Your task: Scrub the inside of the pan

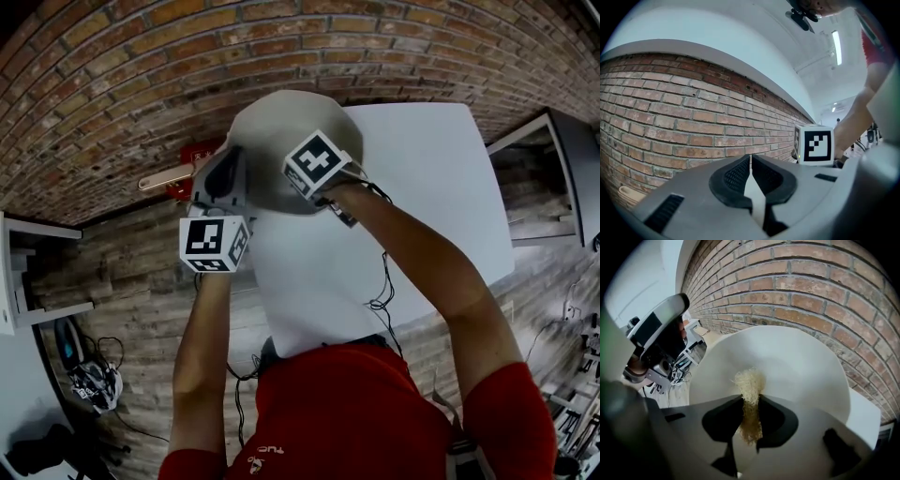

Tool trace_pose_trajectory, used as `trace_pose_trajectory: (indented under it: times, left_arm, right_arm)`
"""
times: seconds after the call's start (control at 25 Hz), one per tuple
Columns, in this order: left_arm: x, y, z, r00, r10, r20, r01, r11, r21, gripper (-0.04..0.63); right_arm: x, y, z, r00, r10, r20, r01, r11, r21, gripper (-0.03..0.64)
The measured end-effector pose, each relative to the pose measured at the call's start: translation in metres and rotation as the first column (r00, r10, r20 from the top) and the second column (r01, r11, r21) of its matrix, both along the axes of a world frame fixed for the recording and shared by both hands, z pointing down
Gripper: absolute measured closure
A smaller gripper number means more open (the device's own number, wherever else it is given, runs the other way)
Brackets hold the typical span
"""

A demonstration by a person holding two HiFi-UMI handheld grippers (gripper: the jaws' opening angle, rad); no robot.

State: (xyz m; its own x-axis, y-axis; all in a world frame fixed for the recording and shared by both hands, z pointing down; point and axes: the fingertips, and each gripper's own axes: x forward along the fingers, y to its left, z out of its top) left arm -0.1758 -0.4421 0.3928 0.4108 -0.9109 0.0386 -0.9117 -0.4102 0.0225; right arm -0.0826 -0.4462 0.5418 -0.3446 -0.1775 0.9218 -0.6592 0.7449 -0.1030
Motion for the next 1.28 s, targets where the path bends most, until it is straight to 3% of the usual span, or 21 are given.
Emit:
trace_pose_trajectory:
  times: [0.4, 0.56, 0.68, 0.8, 0.96, 1.16, 1.28]
  left_arm:
    - [0.019, 0.002, 0.001, 0.999, 0.035, 0.016, -0.035, 0.999, -0.009, 0.571]
    - [0.023, 0.005, -0.006, 0.999, 0.04, 0.024, -0.04, 0.999, 0.0, 0.571]
    - [0.024, 0.009, -0.018, 0.999, 0.034, 0.022, -0.035, 0.999, 0.015, 0.571]
    - [0.023, 0.015, -0.034, 1.0, 0.022, 0.009, -0.022, 0.999, 0.038, 0.571]
    - [0.026, 0.027, -0.054, 1.0, 0.013, -0.024, -0.011, 0.998, 0.058, 0.571]
    - [0.041, 0.049, -0.078, 0.998, 0.027, -0.058, -0.022, 0.997, 0.079, 0.571]
    - [0.052, 0.062, -0.089, 0.997, 0.045, -0.063, -0.039, 0.995, 0.093, 0.571]
  right_arm:
    - [0.039, -0.003, -0.016, 0.998, 0.056, 0.004, -0.056, 0.998, 0.029, 0.529]
    - [0.039, -0.002, -0.037, 0.995, 0.065, 0.078, -0.07, 0.995, 0.068, 0.529]
    - [0.039, -0.001, -0.065, 0.981, 0.072, 0.182, -0.098, 0.986, 0.137, 0.529]
    - [0.038, 0.003, -0.102, 0.94, 0.048, 0.337, -0.138, 0.959, 0.248, 0.529]
    - [0.034, 0.017, -0.154, 0.854, -0.042, 0.518, -0.194, 0.899, 0.392, 0.529]
    - [0.033, 0.048, -0.206, 0.768, -0.197, 0.609, -0.225, 0.807, 0.545, 0.529]
    - [0.032, 0.066, -0.228, 0.719, -0.259, 0.645, -0.252, 0.768, 0.589, 0.529]
